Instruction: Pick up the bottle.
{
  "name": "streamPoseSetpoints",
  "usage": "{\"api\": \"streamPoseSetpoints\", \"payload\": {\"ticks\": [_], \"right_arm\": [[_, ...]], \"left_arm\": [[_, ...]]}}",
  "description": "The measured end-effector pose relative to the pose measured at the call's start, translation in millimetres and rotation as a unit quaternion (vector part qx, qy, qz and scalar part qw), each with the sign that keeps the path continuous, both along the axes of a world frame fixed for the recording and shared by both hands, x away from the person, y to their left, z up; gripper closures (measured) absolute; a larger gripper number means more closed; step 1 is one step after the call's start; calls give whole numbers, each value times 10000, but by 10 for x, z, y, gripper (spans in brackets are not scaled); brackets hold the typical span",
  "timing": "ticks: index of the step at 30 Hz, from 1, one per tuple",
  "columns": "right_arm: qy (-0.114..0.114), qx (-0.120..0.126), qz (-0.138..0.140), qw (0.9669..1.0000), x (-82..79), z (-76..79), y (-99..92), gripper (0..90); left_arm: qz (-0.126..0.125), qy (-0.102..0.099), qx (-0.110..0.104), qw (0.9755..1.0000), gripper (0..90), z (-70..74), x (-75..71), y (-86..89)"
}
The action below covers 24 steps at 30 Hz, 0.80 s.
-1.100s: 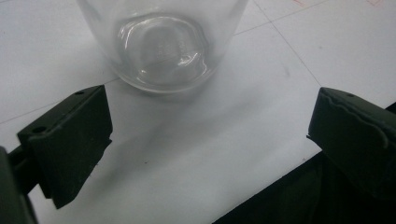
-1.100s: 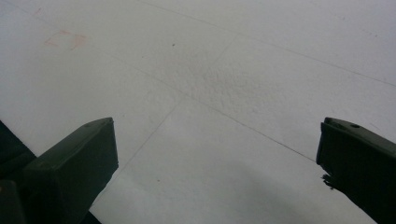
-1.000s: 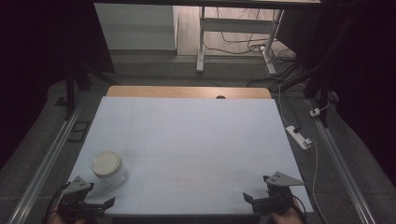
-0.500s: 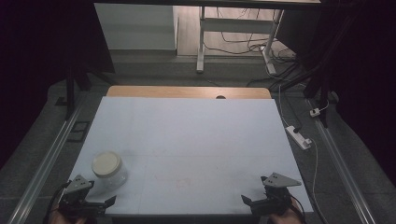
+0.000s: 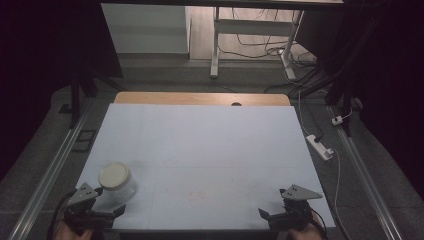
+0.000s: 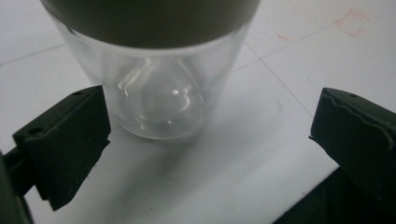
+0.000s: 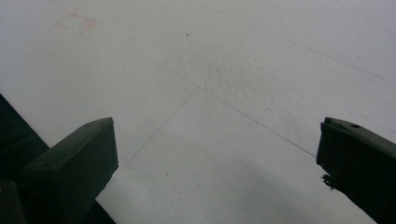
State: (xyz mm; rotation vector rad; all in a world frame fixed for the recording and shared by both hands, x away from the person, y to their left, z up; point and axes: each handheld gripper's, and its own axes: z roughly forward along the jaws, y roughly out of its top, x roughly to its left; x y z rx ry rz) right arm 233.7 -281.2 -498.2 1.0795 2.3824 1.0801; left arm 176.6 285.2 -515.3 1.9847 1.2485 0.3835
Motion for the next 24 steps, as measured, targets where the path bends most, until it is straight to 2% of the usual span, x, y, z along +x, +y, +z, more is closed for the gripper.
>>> {"api": "streamPoseSetpoints", "payload": {"ticks": [6, 15, 24], "right_arm": [[20, 15, -51, 10000, 7, 1, -9, 0], [62, 44, -91, 9999, 17, -2, -15, 0], [85, 21, -70, 9999, 18, -4, -5, 0]], "left_arm": [[27, -42, -179, 9998, 0, -2, 54, 57], [82, -125, -123, 9998, 0, -29, 130, 94], [259, -134, -81, 9995, 0, -9, 242, 116]]}}
